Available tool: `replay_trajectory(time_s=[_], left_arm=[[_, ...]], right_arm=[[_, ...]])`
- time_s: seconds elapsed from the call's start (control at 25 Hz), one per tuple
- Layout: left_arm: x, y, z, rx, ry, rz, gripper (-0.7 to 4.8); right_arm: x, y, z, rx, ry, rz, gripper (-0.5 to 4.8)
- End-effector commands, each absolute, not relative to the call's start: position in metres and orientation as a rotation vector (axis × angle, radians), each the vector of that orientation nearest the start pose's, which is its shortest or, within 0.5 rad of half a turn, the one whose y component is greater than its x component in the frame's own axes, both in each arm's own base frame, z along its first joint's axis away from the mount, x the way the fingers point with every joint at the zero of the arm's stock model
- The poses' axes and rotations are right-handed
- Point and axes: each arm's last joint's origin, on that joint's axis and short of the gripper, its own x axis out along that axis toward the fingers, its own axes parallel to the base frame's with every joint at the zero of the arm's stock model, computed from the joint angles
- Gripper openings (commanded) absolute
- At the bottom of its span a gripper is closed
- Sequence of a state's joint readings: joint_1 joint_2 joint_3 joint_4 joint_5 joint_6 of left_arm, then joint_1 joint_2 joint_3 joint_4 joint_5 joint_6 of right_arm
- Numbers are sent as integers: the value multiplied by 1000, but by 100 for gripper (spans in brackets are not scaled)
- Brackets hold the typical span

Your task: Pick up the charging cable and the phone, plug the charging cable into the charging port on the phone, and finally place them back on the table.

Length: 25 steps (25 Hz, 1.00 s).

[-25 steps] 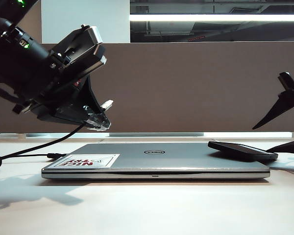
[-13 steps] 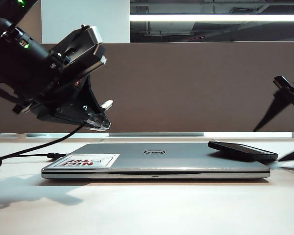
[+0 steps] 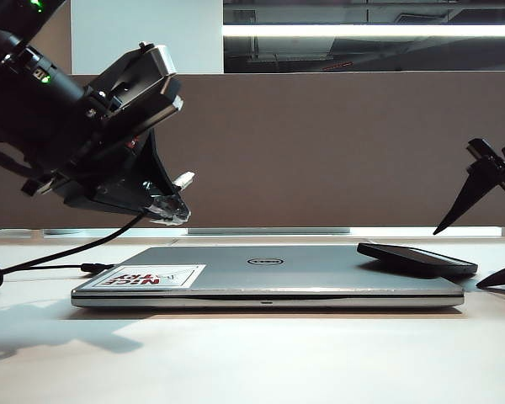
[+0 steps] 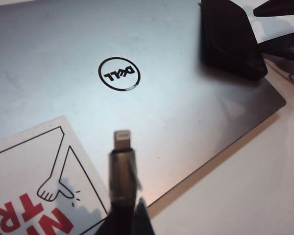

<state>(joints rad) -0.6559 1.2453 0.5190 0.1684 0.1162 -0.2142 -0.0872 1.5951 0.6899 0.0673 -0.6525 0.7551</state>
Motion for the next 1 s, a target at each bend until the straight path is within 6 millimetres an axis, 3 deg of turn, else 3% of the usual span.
replay_trajectory(time_s=[0.04, 0.52, 1.0], left_arm=[[189, -150, 187, -48, 611, -695, -6], [189, -150, 187, -48, 611, -695, -6], [189, -150, 187, -48, 612, -695, -6]], right_arm=[[288, -7, 147, 991, 950, 226, 377], [295, 1, 132, 991, 975, 276, 367], [298, 3, 130, 978, 959, 288, 365]])
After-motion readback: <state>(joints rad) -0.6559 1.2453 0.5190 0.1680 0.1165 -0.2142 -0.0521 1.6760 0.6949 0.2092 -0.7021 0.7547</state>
